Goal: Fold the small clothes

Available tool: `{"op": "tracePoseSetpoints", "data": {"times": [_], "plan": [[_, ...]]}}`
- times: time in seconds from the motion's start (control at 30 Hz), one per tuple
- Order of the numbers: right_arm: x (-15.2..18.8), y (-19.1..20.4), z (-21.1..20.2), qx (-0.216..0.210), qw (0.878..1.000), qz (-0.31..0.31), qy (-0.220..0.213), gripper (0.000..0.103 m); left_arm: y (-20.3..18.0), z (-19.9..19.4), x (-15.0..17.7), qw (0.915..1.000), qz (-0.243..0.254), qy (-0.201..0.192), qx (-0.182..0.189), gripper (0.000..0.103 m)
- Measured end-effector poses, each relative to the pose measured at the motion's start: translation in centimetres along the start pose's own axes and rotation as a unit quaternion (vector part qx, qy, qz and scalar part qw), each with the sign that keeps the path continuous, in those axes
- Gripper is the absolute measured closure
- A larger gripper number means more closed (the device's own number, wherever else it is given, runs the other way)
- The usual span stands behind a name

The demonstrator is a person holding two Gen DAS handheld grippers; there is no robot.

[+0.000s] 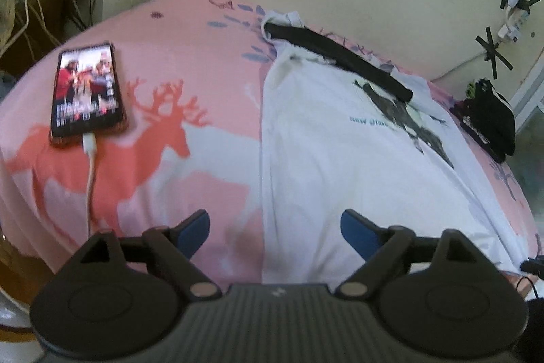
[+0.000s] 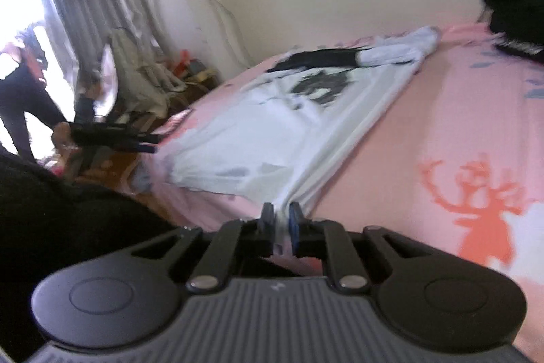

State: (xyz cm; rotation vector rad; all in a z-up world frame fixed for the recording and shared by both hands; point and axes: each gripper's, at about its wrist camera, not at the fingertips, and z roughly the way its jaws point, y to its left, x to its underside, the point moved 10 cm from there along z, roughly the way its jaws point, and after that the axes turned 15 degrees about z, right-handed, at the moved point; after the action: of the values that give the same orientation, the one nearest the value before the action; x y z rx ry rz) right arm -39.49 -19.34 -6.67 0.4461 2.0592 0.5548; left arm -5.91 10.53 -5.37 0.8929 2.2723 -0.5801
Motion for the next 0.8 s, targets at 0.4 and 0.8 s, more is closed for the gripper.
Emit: {"op": "tracePoseSetpoints", "data": {"times": [0.4,0.8], "plan": [[-0.6,-3.5,2.2,0.043,0.999,0.025,0.021,0.045,-0.9,3.5,4.6,0.9937,-0.079,0.055,0.056,0.048],[-4.4,-1.3,0.5,-0.069,0.997,0.03,-0.003,0.101,-0.1,-3.4,-2.3,0.9865,-0.109,-0.065,0.103,0.095]]}}
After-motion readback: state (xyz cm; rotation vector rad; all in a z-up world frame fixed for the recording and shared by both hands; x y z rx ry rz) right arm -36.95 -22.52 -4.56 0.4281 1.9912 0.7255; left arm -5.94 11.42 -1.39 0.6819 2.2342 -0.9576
